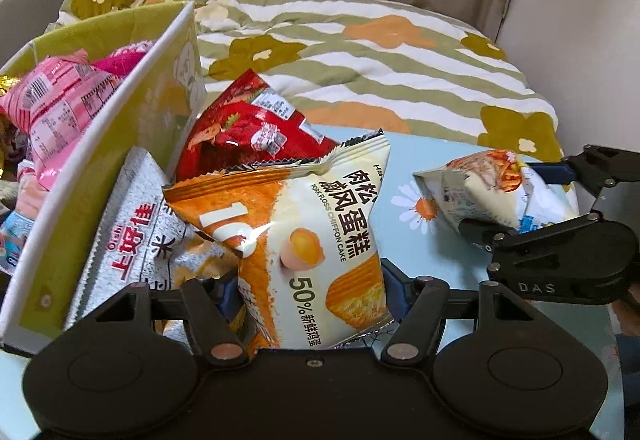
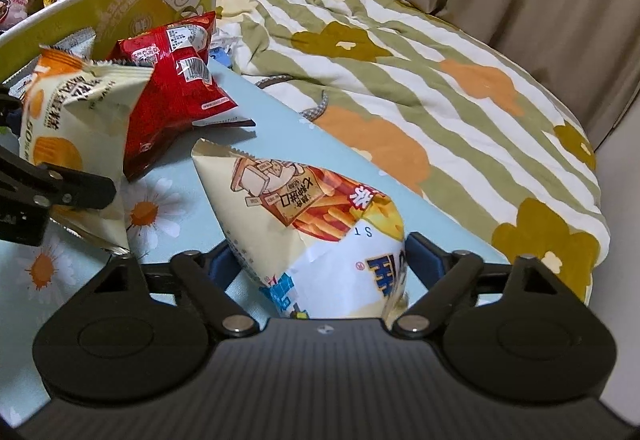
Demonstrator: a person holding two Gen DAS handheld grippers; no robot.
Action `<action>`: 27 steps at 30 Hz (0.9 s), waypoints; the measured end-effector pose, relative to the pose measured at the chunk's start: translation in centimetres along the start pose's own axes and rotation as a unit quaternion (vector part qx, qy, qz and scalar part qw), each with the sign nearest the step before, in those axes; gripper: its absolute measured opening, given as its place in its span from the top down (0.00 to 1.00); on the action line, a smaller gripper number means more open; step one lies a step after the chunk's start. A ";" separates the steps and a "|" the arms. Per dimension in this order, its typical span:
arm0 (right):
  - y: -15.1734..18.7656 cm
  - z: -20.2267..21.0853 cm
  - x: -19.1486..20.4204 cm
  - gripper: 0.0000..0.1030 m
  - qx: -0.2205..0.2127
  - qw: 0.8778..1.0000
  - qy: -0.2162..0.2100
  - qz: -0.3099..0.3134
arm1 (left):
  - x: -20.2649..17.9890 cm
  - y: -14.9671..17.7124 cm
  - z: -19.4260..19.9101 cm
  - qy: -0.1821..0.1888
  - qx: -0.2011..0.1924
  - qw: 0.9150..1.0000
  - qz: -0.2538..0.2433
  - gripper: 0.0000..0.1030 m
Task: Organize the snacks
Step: 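Carry the orange cake bag with the left gripper over the box while the right gripper carries the chip bag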
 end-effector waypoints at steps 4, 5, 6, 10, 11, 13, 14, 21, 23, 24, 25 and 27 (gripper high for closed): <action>0.0 0.5 0.0 0.22 0.000 1.000 -0.004 -0.017 | 0.2 -0.1 1.0 0.001 -0.012 1.000 -0.002 0.32; 0.1 0.7 0.0 0.23 -0.001 1.000 -0.004 -0.021 | 0.2 -0.1 1.4 0.001 -0.017 1.000 -0.002 0.32; 0.1 0.9 0.0 0.25 -0.002 1.000 -0.006 -0.026 | 0.2 -0.2 1.7 0.003 -0.020 1.000 -0.002 0.32; -0.3 2.5 0.1 0.26 -0.014 0.998 -0.008 -0.054 | 0.9 -0.4 3.6 0.006 -0.037 0.999 -0.004 0.32; -0.5 3.0 0.2 0.26 -0.019 0.998 -0.006 -0.057 | 1.1 -0.6 4.1 0.007 -0.041 0.999 -0.003 0.32; -1.2 4.2 0.6 0.26 -0.028 0.998 -0.004 -0.061 | 1.7 -0.9 5.3 0.007 -0.051 0.999 -0.001 0.32; -1.6 4.8 0.8 0.26 -0.034 0.997 -0.004 -0.065 | 2.0 -1.0 5.9 0.007 -0.056 0.998 0.001 0.32; -5.8 9.6 3.8 0.26 -0.084 0.993 -0.016 -0.079 | 6.5 -2.5 10.7 0.003 -0.100 0.995 0.015 0.32; -7.4 10.7 5.0 0.26 -0.098 0.991 -0.022 -0.084 | 8.1 -3.0 12.0 0.002 -0.112 0.994 0.017 0.32; -8.2 11.2 5.7 0.26 -0.107 0.990 -0.024 -0.086 | 9.0 -3.3 12.5 0.001 -0.118 0.993 0.018 0.32; -9.1 11.7 6.5 0.26 -0.115 0.989 -0.025 -0.086 | 9.9 -3.6 13.0 0.001 -0.122 0.992 0.020 0.32; -10.8 12.5 8.0 0.26 -0.129 0.988 -0.025 -0.083 | 11.9 -4.3 13.8 -0.002 -0.128 0.992 0.023 0.32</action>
Point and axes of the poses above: each gripper's, at about its wrist camera, not at the fingertips, and z roughly against the way its jaws point, x to its left, y to its underside, the point moved 4 cm from there along -z, roughly the way its jaws point, and after that the axes turned 5 degrees about -y, right-handed, at the moved point
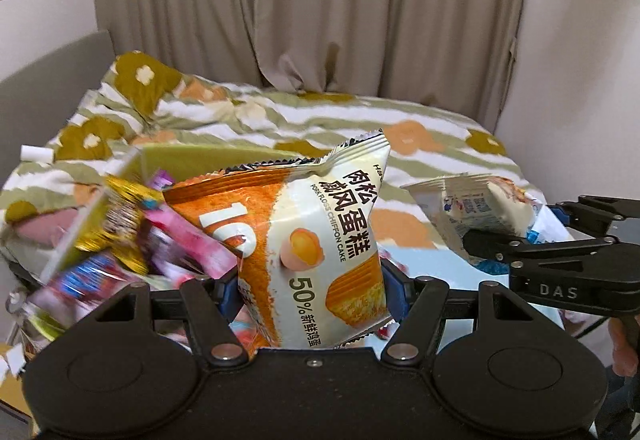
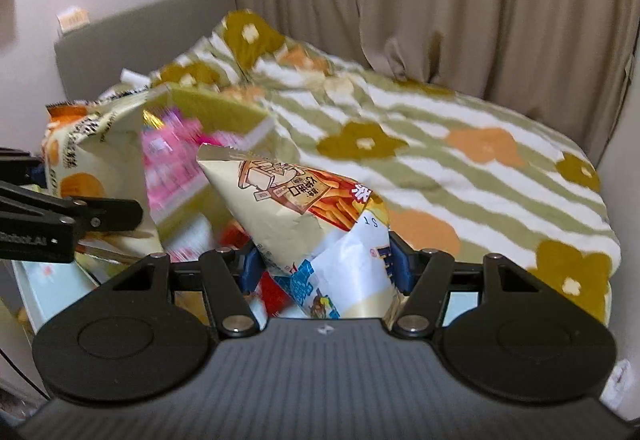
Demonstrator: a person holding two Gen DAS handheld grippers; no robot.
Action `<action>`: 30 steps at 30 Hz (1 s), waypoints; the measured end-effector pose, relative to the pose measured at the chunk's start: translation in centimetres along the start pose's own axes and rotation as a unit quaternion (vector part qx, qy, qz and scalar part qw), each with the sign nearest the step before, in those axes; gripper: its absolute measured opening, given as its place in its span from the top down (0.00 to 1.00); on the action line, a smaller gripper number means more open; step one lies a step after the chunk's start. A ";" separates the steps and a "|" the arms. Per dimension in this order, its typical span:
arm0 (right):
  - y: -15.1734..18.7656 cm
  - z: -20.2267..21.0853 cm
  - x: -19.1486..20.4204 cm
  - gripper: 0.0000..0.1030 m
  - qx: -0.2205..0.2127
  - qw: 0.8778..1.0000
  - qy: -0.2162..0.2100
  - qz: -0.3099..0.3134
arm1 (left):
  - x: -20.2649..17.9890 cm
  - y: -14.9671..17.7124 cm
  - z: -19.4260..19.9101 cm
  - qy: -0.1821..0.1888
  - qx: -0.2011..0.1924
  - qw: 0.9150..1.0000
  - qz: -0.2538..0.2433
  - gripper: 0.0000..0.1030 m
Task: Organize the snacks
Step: 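Carry the orange cake bag with the left gripper over the box while the right gripper carries the chip bag, then drop the orange cake bag from the left gripper into the box while the right gripper drops the chip bag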
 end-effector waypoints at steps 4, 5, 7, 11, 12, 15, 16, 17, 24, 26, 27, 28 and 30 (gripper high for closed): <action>-3.1 -0.3 3.9 0.26 -0.022 1.000 0.001 0.001 | 3.9 -1.6 0.1 -0.004 0.003 1.000 0.006 0.31; -3.8 -0.5 4.8 0.26 -0.026 1.000 0.002 0.000 | 4.9 -2.0 0.0 -0.005 0.005 1.000 0.008 0.31; -5.1 -1.2 6.5 0.26 -0.030 1.000 0.004 -0.003 | 6.9 -2.5 -0.6 -0.001 0.014 1.000 0.011 0.31; -7.3 -3.0 9.5 0.26 -0.031 0.999 0.012 -0.020 | 9.9 -3.3 -2.6 0.016 0.036 0.999 0.010 0.31; -7.7 -3.5 10.2 0.26 -0.030 0.999 0.015 -0.023 | 10.6 -3.4 -3.4 0.023 0.042 0.999 0.010 0.31; -8.7 -5.0 11.9 0.26 -0.026 0.999 0.030 -0.032 | 11.5 -3.3 -5.4 0.041 0.068 0.997 -0.004 0.21; -8.8 -5.4 12.3 0.26 -0.024 0.998 0.036 -0.036 | 11.9 -3.3 -5.7 0.045 0.067 0.997 -0.008 0.09; -9.1 -5.9 12.7 0.26 -0.022 0.998 0.043 -0.039 | 12.2 -3.1 -5.5 0.049 0.063 0.997 -0.013 0.02; -10.0 -8.2 15.2 0.26 -0.012 0.997 0.068 -0.044 | 15.9 -2.4 -4.5 0.072 0.048 0.996 -0.035 0.01; -10.3 -8.6 16.2 0.26 -0.013 0.997 0.073 -0.037 | 17.1 -2.5 -4.6 0.072 0.048 0.996 -0.033 0.01; -10.7 -9.0 16.7 0.26 -0.013 0.997 0.075 -0.032 | 17.8 -2.5 -4.6 0.071 0.046 0.996 -0.033 0.01; -11.0 -9.4 17.3 0.26 -0.014 0.997 0.077 -0.026 | 18.4 -2.6 -4.7 0.069 0.045 0.996 -0.033 0.01; -11.7 -10.4 18.2 0.26 -0.014 0.997 0.081 -0.010 | 19.4 -2.8 -4.9 0.067 0.044 0.996 -0.031 0.01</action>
Point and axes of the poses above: each gripper's, at about its wrist camera, not at the fingertips, and z roughly against the way its jaws point, x to its left, y to its underside, the point moved 4 cm from there along -z, roughly the way its jaws point, and after that the axes turned 5 degrees about -y, right-handed, at the moved point
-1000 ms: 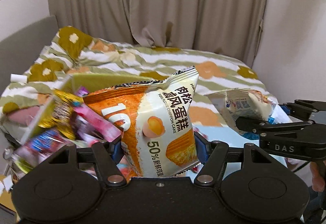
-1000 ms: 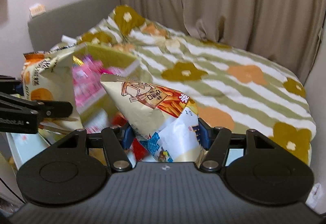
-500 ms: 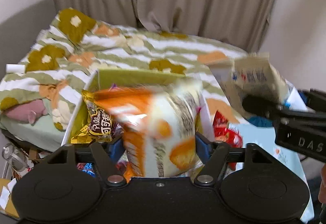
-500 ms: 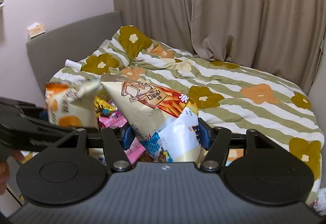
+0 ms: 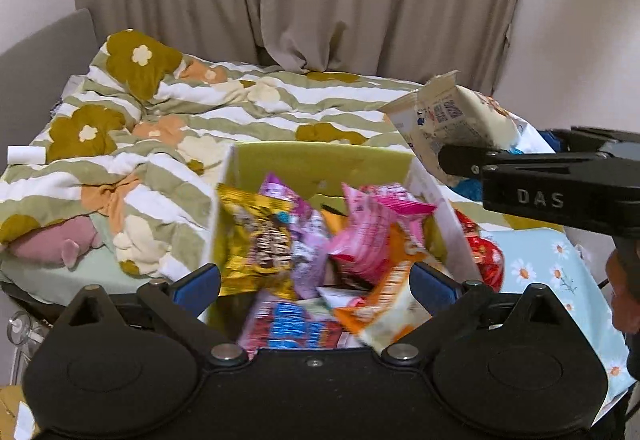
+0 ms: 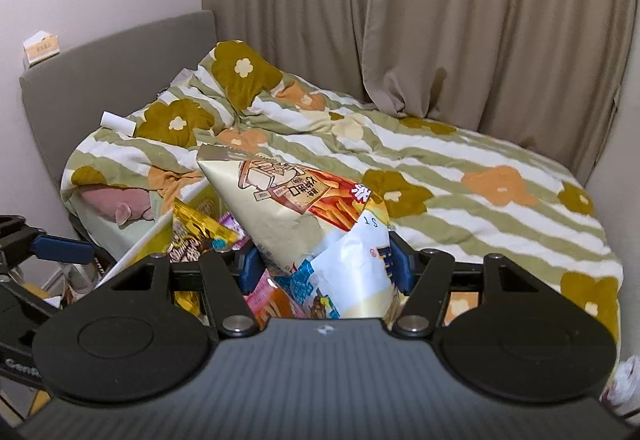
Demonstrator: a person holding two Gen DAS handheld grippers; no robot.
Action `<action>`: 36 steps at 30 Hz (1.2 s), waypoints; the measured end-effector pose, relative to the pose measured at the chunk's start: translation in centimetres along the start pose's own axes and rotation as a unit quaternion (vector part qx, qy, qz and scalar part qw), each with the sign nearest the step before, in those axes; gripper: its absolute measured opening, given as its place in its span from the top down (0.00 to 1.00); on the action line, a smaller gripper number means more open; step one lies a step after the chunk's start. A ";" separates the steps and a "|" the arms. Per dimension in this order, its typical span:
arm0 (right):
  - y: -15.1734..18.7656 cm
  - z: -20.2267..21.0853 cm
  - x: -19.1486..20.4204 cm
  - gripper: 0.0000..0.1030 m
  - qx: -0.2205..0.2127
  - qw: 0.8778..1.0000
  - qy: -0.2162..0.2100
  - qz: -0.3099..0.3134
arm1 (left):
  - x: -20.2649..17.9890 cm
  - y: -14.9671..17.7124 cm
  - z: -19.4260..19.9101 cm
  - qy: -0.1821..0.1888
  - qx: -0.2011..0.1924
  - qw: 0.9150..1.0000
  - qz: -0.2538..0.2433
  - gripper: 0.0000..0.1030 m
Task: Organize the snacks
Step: 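Drop the orange cake bag from the left gripper into the box while the right gripper drops the chip bag, then move both open grippers back toward the red bag on the cloth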
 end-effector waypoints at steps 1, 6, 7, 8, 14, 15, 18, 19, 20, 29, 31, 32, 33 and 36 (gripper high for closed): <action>-0.3 -0.5 0.6 0.26 0.000 1.000 0.002 0.008 | 0.4 -0.1 -0.1 0.002 0.000 1.000 0.001 0.01; -1.3 -3.3 2.9 0.25 0.008 0.999 0.002 0.042 | 2.0 -0.5 -0.6 0.003 0.000 1.000 0.002 0.01; -1.5 -4.0 3.4 0.24 0.012 0.999 0.005 0.050 | 2.3 -0.5 -0.6 0.002 -0.001 1.000 0.001 0.01; -1.6 -4.6 3.8 0.21 0.015 0.998 0.009 0.056 | 2.6 -0.5 -0.7 0.000 -0.001 1.000 0.001 0.01; -1.2 -5.5 4.9 0.00 0.001 0.999 0.001 0.044 | 3.9 0.5 -1.0 -0.011 0.002 1.000 0.000 0.01; -1.0 -5.2 4.8 0.00 -0.003 0.999 -0.001 0.035 | 4.0 0.7 -1.0 -0.011 0.002 1.000 0.001 0.01; -0.3 -4.4 4.5 0.00 -0.008 1.000 0.001 0.015 | 4.1 1.4 -1.2 -0.009 0.005 1.000 0.003 0.01; 0.0 -4.1 4.5 0.00 -0.008 1.000 0.003 0.010 | 4.1 1.5 -1.2 -0.008 0.006 1.000 0.003 0.01; 0.2 -3.9 4.4 0.00 -0.009 1.000 0.004 0.006 | 4.0 1.7 -1.3 -0.006 0.008 1.000 0.004 0.01; 0.8 -0.8 3.5 0.00 -0.016 0.999 0.013 -0.027 | 3.6 1.4 0.4 -0.004 -0.015 1.000 -0.008 0.01; 0.8 0.2 3.3 0.00 -0.022 0.999 0.013 -0.035 | 3.4 1.2 0.9 -0.005 -0.021 1.000 -0.011 0.01; 0.8 0.8 3.2 0.00 -0.024 0.999 0.015 -0.039 | 3.2 1.1 1.2 -0.004 -0.026 1.000 -0.012 0.01; 0.8 1.3 3.0 0.00 -0.025 0.999 0.017 -0.042 | 3.0 1.1 1.5 -0.003 -0.030 0.999 -0.014 0.01; 1.0 3.1 2.4 0.00 -0.027 0.998 0.023 -0.055 | 2.3 0.9 2.4 0.001 -0.042 0.999 -0.019 0.01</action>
Point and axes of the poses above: each gripper's, at about its wrist camera, not at the fingertips, and z roughly against the way its jaws point, x to its left, y to its underside, the point moved 4 cm from there along -z, roughly the way its jaws point, and after that the axes turned 5 degrees about -y, right-handed, at the moved point
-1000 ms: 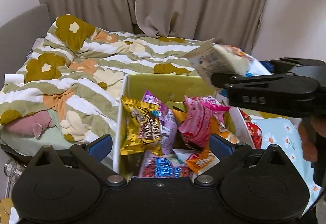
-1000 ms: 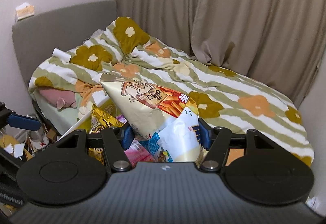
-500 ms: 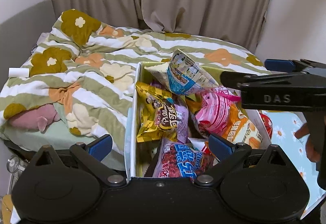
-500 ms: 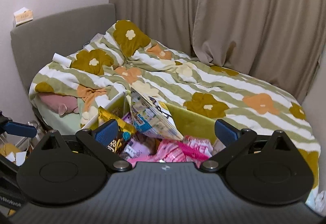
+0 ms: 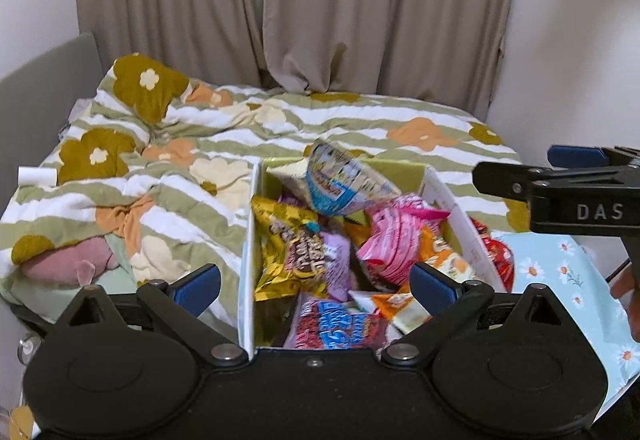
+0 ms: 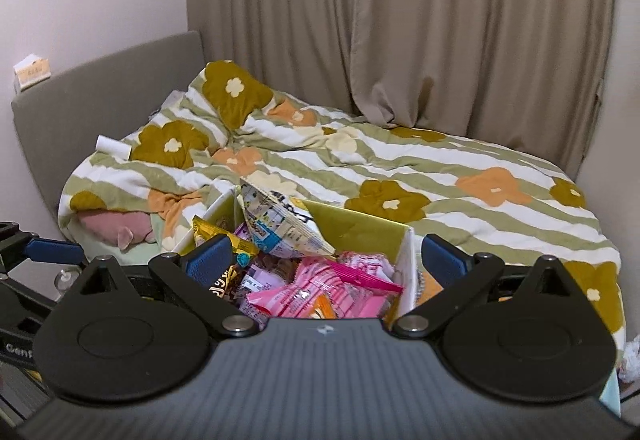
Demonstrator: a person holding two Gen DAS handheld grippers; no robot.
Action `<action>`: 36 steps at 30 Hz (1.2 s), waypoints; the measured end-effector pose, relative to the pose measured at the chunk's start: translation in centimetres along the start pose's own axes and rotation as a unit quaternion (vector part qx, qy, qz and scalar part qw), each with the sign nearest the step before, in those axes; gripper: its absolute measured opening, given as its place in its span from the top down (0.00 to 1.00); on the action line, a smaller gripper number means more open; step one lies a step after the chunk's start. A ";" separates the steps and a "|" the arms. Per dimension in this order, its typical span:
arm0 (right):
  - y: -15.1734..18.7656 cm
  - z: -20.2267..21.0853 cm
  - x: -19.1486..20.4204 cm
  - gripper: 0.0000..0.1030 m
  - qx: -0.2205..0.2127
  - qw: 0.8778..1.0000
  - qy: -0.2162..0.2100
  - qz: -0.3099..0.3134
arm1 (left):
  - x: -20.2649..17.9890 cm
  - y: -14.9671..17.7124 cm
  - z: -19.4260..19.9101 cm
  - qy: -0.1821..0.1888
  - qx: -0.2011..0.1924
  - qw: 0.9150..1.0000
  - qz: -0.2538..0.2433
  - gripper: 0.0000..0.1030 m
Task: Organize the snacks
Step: 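Move both open grippers back toward the red bag on the cloth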
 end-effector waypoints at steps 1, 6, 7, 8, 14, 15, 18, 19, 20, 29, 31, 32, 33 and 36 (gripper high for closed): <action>0.1 0.6 -0.3 0.00 0.002 1.000 0.001 -0.007 | -0.3 -0.1 0.3 0.001 -0.004 1.000 -0.002 0.01; 0.6 3.7 -2.7 0.00 -0.002 0.999 0.005 -0.053 | -2.2 -0.2 1.9 0.006 -0.022 1.000 -0.012 0.01; 0.8 4.5 -3.4 0.00 -0.005 0.998 0.009 -0.060 | -2.6 -0.3 2.2 0.007 -0.025 1.000 -0.013 0.01; 0.9 5.3 -4.1 0.00 -0.010 0.998 0.014 -0.066 | -3.1 -0.4 2.4 0.008 -0.028 0.999 -0.014 0.00; 1.8 8.4 -8.7 0.00 -0.024 0.997 0.027 -0.063 | -7.0 -0.2 3.5 0.008 -0.039 0.999 -0.016 0.00; 1.9 8.7 -9.6 0.00 -0.024 0.997 0.024 -0.063 | -7.9 -0.1 3.6 0.007 -0.040 0.999 -0.014 0.00; 2.4 9.1 -12.3 0.00 -0.023 0.998 0.012 -0.056 | -10.2 0.1 3.6 0.001 -0.039 0.999 -0.005 0.00; 2.5 9.2 -13.1 0.00 -0.022 0.998 0.007 -0.052 | -11.0 0.2 3.6 -0.001 -0.037 0.999 -0.003 0.00; 2.6 9.2 -13.9 0.00 -0.021 0.999 0.003 -0.048 | -11.9 0.3 3.5 -0.002 -0.034 0.999 -0.002 0.00; 4.3 7.4 -21.0 0.00 0.011 0.998 -0.057 -0.006 | -18.7 2.4 1.7 -0.053 -0.001 0.998 0.046 0.00; 4.9 6.6 -22.3 0.00 0.021 0.997 -0.073 0.003 | -19.8 3.0 1.2 -0.068 0.008 0.996 0.062 0.00; 5.2 6.2 -22.8 0.00 0.025 0.996 -0.080 0.007 | -20.2 3.3 1.0 -0.074 0.011 0.995 0.071 0.00; 5.4 5.7 -23.4 0.00 0.030 0.996 -0.089 0.012 | -20.6 3.7 0.8 -0.080 0.015 0.993 0.081 0.00; 6.3 4.2 -24.6 0.00 0.044 0.992 -0.113 0.022 | -21.9 4.9 0.2 -0.101 0.023 0.990 0.101 0.00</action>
Point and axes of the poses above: each gripper's, at about its wrist camera, not at the fingertips, and z roughly against the way its jaws point, x to its left, y to its underside, the point moved 4 cm from there along -z, roughly the way its jaws point, and after that the axes turned 5 degrees about -y, right-handed, at the moved point
